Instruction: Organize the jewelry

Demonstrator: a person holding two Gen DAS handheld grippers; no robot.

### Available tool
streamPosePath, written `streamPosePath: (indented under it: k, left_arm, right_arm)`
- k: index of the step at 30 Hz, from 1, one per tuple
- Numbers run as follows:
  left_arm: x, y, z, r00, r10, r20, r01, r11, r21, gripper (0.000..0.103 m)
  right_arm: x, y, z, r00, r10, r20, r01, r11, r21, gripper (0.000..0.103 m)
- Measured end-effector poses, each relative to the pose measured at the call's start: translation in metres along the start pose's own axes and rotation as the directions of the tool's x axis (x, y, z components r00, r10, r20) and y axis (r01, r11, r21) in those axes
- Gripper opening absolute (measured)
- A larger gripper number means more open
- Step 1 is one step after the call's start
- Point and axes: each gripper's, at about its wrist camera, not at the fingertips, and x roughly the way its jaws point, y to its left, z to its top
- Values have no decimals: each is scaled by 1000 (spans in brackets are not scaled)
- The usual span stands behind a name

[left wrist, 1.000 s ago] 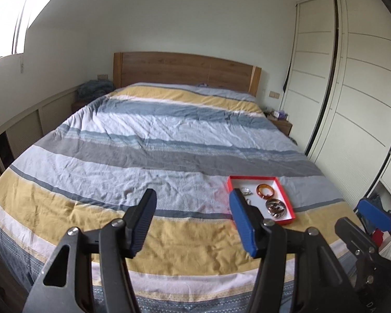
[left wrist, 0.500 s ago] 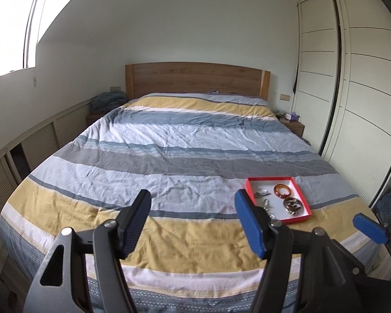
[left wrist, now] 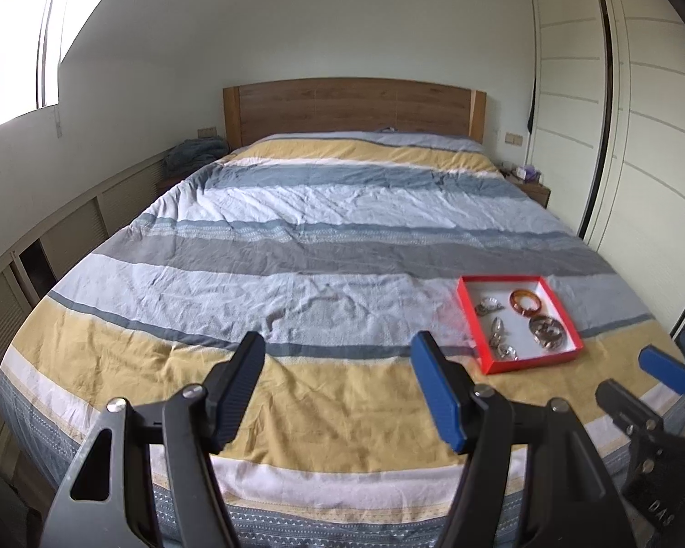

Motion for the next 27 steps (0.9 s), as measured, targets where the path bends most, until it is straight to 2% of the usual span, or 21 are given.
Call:
streamPosePath:
  k: [8,18,27]
  left_arm:
    - [20,-17,-14,999,7,-40,-5,999,53,65]
    - [30,-34,-17,999,0,-51,4,997,79,65]
    - [36,-29,-20,998,7,-65,-2,997,73,65]
  right_arm:
    - [27,-19,-10,999,-33,-37,34,999,37,58]
    - [37,-30,-12,997,-61,-46,64,997,53,69]
    - [39,-31,-11,997,-66,-44,68,996,55,76]
